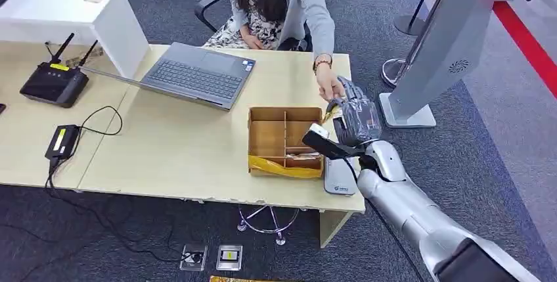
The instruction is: Pass the card to the sensor for recognition and then transmit it.
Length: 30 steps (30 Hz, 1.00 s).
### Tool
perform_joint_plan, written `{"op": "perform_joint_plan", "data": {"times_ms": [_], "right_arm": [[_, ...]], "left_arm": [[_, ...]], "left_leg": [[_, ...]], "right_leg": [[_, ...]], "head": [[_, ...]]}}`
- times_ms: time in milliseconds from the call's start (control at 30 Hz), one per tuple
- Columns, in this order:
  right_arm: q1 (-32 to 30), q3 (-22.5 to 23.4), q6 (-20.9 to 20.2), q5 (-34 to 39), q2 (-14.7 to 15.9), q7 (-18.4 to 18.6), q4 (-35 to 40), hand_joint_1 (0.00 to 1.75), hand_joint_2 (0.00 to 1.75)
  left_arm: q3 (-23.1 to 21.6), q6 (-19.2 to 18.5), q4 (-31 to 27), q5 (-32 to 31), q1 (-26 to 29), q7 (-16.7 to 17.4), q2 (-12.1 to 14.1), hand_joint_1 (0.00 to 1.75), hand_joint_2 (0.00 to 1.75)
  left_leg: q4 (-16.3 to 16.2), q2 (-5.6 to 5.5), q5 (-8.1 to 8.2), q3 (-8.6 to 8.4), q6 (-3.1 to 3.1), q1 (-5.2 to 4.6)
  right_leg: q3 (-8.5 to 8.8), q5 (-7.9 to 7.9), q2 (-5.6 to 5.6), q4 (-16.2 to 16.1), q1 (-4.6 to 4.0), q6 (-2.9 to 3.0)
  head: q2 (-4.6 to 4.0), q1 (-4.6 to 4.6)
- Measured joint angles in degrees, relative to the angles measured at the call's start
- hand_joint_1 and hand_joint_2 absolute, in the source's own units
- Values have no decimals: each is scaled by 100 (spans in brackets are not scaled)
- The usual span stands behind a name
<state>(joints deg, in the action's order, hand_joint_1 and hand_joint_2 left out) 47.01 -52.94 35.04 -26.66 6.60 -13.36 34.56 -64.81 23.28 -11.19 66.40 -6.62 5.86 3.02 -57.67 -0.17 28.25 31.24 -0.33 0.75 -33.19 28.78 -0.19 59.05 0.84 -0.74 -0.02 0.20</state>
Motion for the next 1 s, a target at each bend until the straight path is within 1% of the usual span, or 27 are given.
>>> {"op": "perform_joint_plan", "data": {"times_ms": [133, 300, 433, 500, 700, 1000], "right_arm": [[-37, 46, 131, 153, 22, -59, -33, 175, 175], [-197, 157, 159, 363, 193, -52, -44, 175, 175], [-290, 256, 92, 428, 341, 66, -44, 175, 175], [-382, 282, 11, 498, 461, 116, -44, 175, 175], [-667, 284, -7, 605, 667, 57, -26, 175, 175], [-1131, 273, 122, 743, 888, 308, 326, 175, 175]], "left_arm": [[0, 15, 0, 37, 0, -7, 4, 0, 0], [0, 28, 2, 109, 7, -20, 13, 0, 0], [0, 37, 2, 118, 8, -4, 20, 0, 0], [0, 59, 2, 127, 9, 18, 24, 0, 0], [0, 83, 2, 142, 17, -83, 44, 0, 0], [0, 85, 2, 125, 17, -111, 44, 0, 0]], "left_leg": [[-1, 2, 0, -3, 0, 0], [-1, 2, 1, -2, 0, -1], [-1, 2, 1, -3, 0, -1], [-1, 2, 2, -2, 0, -1], [-1, 2, 2, -2, 0, 0], [0, 2, 2, -1, -1, 0]], "right_leg": [[-2, 0, 6, -1, 0, 0], [-1, 0, 5, -2, 1, 0], [-3, 0, 6, -2, 1, 0], [-1, 0, 4, -2, 1, 0], [-2, 0, 5, -2, 1, 0], [-2, 0, 5, -2, 0, 0]], "head": [[0, 0], [0, 0], [0, 0], [2, 0], [0, 0], [0, 0]]}}
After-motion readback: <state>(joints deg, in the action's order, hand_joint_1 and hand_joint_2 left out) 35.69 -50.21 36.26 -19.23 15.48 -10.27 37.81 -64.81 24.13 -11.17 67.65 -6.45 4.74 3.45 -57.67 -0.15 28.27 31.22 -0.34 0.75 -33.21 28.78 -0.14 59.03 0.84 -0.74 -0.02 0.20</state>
